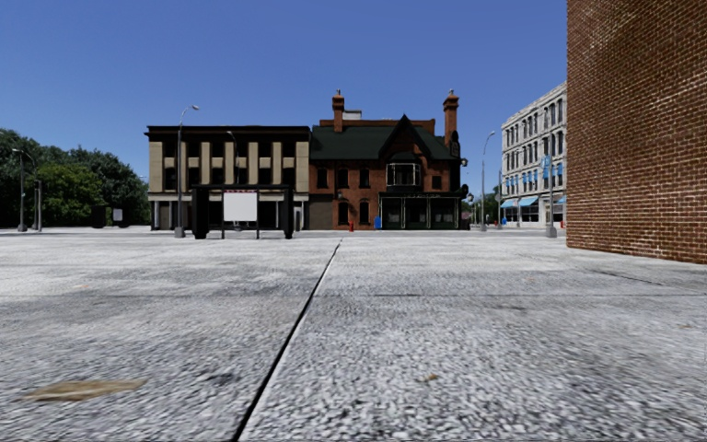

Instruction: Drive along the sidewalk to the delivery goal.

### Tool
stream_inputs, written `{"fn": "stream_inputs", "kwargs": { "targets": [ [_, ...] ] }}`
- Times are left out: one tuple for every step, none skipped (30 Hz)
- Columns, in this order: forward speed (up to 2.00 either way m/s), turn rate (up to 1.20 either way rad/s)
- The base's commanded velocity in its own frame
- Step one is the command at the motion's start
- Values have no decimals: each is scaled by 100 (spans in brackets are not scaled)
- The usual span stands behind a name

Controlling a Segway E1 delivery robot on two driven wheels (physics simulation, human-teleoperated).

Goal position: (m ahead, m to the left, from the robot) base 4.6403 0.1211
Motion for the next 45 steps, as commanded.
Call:
{"fn": "stream_inputs", "kwargs": {
  "targets": [
    [200,0],
    [200,0],
    [200,0],
    [200,0],
    [200,0],
    [200,0],
    [200,0],
    [200,0],
    [200,0],
    [200,0],
    [200,0],
    [200,0],
    [200,0],
    [200,0],
    [200,0],
    [200,0],
    [200,0],
    [200,0],
    [200,0],
    [200,0],
    [200,0],
    [200,0],
    [200,0],
    [200,0],
    [200,0],
    [200,0],
    [200,0],
    [200,0],
    [200,0],
    [200,0],
    [200,0],
    [200,0],
    [200,0],
    [200,0],
    [200,0],
    [200,0],
    [200,0],
    [200,0],
    [200,0],
    [200,0],
    [200,0],
    [200,0],
    [200,0],
    [200,0],
    [200,0]
  ]
}}
